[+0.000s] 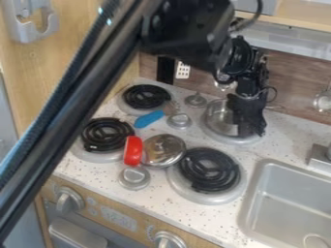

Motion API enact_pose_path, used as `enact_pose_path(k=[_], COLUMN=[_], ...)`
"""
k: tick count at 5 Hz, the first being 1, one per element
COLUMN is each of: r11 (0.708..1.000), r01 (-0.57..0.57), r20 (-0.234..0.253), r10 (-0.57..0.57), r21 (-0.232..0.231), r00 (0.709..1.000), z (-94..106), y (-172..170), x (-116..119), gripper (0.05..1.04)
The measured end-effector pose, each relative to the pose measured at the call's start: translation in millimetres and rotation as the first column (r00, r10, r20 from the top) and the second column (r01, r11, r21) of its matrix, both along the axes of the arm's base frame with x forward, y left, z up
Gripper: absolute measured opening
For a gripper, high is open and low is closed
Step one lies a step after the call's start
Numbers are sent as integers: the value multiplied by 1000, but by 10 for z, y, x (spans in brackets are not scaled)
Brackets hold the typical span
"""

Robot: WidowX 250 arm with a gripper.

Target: Move the silver pan to the lower right burner

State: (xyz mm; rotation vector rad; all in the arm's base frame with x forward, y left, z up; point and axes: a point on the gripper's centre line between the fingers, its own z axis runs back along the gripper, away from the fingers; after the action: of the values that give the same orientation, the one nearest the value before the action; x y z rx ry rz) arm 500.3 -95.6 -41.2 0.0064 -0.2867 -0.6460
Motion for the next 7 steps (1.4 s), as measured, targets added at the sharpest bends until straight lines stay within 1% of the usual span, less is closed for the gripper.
enact_pose_path(k=[1, 2, 3, 4, 6, 7], r11=[999, 999, 999, 999, 997, 997], r01=[43, 49, 44, 51, 83, 76], r20=[35, 44, 6, -21, -99, -115], r10=[-43, -50, -44, -51, -83, -75], r21=[17, 10, -9, -5, 3, 5], r00=[998, 998, 999, 998, 992, 991], z=[107, 216, 406, 515, 385, 317], y=[30, 34, 13, 38, -59, -33], x=[-125, -218, -291, -439, -947, -1049], gripper=[73, 68, 68, 68, 68, 68])
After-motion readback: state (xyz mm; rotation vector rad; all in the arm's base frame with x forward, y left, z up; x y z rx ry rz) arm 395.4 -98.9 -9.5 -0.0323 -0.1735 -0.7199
